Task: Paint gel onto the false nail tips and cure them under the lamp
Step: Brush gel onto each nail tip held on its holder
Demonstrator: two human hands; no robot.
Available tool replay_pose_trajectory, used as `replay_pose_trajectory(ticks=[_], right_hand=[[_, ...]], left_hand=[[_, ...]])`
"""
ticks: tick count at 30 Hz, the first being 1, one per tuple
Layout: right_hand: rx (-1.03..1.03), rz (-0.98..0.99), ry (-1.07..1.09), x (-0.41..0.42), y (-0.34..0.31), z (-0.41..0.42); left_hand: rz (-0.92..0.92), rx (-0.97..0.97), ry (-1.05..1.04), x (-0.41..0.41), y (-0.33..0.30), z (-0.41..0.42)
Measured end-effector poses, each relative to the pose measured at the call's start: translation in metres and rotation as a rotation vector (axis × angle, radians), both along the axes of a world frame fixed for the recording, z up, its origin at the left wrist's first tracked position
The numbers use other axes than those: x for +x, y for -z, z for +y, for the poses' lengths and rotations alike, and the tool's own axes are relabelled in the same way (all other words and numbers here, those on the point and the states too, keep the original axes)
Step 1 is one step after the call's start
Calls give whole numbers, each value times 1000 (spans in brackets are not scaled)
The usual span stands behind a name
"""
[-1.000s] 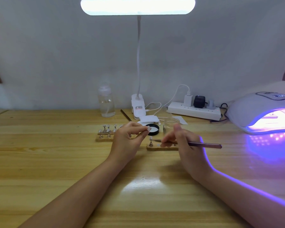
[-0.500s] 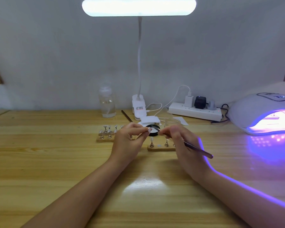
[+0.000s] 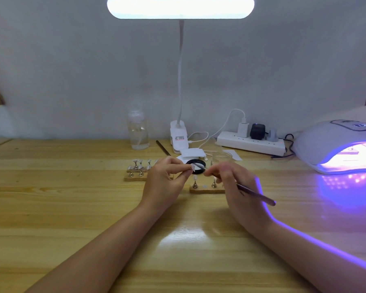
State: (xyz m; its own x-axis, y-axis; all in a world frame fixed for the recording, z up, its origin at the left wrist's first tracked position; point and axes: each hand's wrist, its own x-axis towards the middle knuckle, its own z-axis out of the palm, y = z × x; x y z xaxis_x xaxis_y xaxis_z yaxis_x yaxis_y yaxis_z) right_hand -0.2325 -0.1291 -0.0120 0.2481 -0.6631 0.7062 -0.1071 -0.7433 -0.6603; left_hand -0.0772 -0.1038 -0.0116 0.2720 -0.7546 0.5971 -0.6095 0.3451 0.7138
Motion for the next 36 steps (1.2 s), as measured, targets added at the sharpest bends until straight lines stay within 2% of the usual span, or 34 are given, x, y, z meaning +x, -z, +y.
replay_pose_trajectory(ticks=[2, 6, 9, 13, 17, 22, 25, 28, 30, 33, 36], right_hand=[[-10, 33, 4, 1, 0, -1], [27, -43, -9, 0, 2, -1], [-17, 33, 30, 0, 2, -3], [85, -18, 2, -1, 3, -2], [-19, 31, 49, 0, 3, -3], [45, -36, 1, -1, 3, -3], [0, 41, 11, -1, 2, -1], [79, 15, -33, -1, 2, -1], [46, -11, -28, -2, 2, -1], [-23, 50, 5, -1, 1, 0], [82, -36, -33, 0, 2, 0]], left_hand=[[-10, 0, -2, 0, 0, 0], [-15, 2, -4, -1, 0, 0], [-18, -7, -12, -1, 0, -1], [-20, -2, -13, 0, 0, -1], [-13, -11, -12, -1, 0, -1], [-8, -9, -8, 0, -1, -1], [-18, -8, -23, 0, -1, 0], [-23, -7, -13, -1, -1, 0], [-18, -6, -10, -1, -2, 0], [-9, -11, -3, -1, -2, 1], [1, 2, -4, -1, -2, 1]])
